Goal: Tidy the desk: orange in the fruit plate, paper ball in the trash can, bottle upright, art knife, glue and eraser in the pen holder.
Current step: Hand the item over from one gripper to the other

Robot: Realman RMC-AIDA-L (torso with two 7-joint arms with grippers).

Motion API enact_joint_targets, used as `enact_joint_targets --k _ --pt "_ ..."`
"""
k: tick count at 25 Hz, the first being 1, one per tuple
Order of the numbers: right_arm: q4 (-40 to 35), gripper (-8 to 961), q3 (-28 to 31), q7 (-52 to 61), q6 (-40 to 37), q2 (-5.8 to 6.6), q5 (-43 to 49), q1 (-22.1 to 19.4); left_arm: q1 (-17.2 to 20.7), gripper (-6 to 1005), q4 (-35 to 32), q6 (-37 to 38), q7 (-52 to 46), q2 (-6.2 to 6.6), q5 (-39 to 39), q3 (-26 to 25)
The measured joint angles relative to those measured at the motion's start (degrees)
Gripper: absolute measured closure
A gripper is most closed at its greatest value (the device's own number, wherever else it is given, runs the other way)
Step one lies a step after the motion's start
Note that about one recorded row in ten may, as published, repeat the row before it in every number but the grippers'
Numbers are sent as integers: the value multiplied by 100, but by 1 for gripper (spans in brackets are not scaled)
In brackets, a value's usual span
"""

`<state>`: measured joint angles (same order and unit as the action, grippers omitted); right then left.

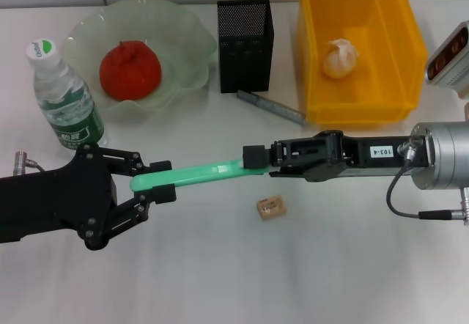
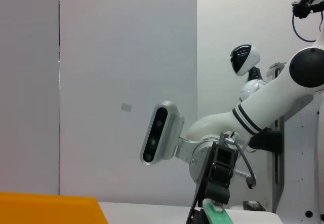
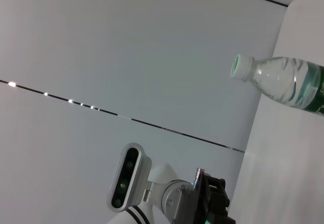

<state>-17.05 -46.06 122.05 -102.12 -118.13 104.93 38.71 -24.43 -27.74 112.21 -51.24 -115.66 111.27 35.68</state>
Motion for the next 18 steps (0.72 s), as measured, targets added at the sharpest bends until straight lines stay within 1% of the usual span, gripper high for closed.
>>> enact_joint_targets --k 10,18 --pt "0 663 6 1 -17 -2 0 -13 0 768 12 0 59 -6 2 0" --pt "0 717 26 29 -6 -8 4 -43 10 767 15 2 63 -10 4 1"
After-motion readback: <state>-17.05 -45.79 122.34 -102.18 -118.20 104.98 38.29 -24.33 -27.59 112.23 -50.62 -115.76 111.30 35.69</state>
